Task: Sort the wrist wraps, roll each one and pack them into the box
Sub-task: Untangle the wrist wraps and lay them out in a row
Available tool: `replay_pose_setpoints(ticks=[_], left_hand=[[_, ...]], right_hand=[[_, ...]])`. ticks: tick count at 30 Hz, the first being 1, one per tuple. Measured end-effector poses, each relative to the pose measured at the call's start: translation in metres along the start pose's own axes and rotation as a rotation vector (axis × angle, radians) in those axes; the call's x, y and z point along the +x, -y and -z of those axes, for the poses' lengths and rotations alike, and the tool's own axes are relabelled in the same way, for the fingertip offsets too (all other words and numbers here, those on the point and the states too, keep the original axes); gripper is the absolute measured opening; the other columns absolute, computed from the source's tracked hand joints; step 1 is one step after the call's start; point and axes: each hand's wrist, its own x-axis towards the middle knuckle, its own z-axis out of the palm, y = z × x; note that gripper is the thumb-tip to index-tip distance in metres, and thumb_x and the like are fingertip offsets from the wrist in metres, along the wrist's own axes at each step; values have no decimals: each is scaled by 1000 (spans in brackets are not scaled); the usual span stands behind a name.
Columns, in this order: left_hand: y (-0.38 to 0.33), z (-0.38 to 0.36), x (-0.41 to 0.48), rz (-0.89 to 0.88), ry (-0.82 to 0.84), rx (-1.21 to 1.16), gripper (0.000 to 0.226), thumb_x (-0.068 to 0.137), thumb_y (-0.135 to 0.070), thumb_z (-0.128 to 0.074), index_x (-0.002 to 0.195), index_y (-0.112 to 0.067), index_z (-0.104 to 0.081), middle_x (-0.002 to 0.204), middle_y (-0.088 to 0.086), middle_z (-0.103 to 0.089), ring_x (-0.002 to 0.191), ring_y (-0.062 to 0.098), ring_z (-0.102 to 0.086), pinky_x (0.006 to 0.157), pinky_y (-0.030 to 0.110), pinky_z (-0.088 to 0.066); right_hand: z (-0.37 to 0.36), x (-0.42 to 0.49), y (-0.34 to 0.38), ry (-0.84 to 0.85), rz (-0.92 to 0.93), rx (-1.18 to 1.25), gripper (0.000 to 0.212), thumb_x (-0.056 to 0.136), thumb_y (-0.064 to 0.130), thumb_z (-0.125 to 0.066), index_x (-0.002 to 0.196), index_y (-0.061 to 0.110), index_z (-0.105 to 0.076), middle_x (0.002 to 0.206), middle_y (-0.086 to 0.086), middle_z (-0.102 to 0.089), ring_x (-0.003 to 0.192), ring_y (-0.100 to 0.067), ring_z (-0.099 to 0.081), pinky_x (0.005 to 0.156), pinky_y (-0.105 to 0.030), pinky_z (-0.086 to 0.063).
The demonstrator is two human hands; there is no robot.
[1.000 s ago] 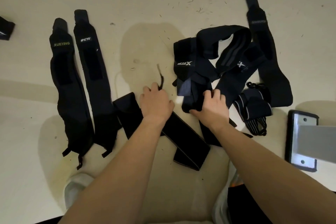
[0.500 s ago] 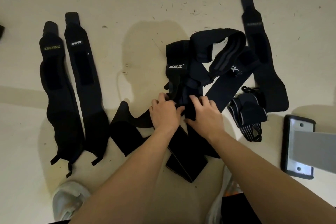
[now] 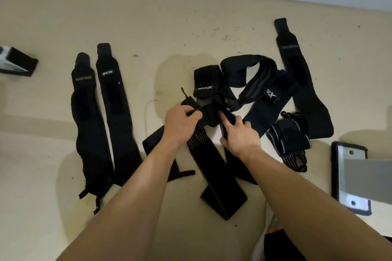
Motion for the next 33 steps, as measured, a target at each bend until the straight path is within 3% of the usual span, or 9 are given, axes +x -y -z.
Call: replay_pose_setpoints(ticks=[5,8,11,14,20,24,28,30,33], left_hand=[[-21,25,-3,-7,5,-62,36,92,-23,-66,86,12,-67,73,12,-55,68,21,-50,64,33,-40],[-40,45,-3,6,58,-122,34,92,-25,-67,84,8,-71,73,11,-62,68,23,-60,68,36,-48],[-56,63,-6,31,166,-217,33,94,-23,-65,63,-15,-73,66,0,-69,65,18,-67,64,29,-52],[-68,70,-7,61,219,-323,28,94,-23,-66,67,-15,-71,68,2,-70,73,23,-68,72,33,-53],[-74,82,-9,125,220,-423,19,91,-24,-68,84,-8,-73,75,8,-71,74,24,-69,72,32,-55],[-65,90,-9,174,260,-515,18,92,-24,-68,83,-10,-74,77,6,-74,71,21,-72,72,32,-56],[-62,88,-13,207,302,-549,20,96,-28,-67,90,-10,-74,82,7,-74,73,20,-72,73,31,-57],[-59,91,-10,204,222,-513,33,96,-38,-65,88,-8,-76,84,7,-74,78,23,-71,79,33,-57],[-45,103,-6,227,168,-454,47,97,-47,-60,81,-9,-81,88,10,-77,86,28,-71,86,37,-57]], right_hand=[[32,2,16,-147,33,-34,70,98,30,-52,158,22,-17,133,-12,-52,115,-35,-53,63,-38,-43],[57,0,14,-200,16,60,46,95,45,-54,129,14,-49,119,-7,-56,108,-33,-57,65,-38,-44],[72,-5,9,-246,19,160,50,91,53,-60,121,14,-55,118,-7,-56,110,-31,-58,72,-39,-51],[83,-18,18,-331,223,365,67,79,56,-67,131,17,-54,123,-2,-54,114,-24,-55,86,-40,-54],[100,-40,39,-31,301,919,70,70,42,-84,130,32,-50,128,10,-49,118,-11,-52,102,-35,-49],[108,-42,35,-86,329,1108,54,87,24,-79,137,26,-60,123,10,-66,111,-6,-64,98,-28,-52],[113,-37,29,-158,219,1133,16,100,17,-63,107,24,-75,91,-1,-75,85,-10,-69,84,-40,-59],[119,-39,22,-106,154,1279,20,104,17,-56,104,5,-73,92,-15,-74,85,-22,-71,81,-46,-62],[128,-42,8,-56,103,1407,32,107,17,-51,106,-12,-64,89,-16,-68,74,-18,-70,67,-34,-61]])
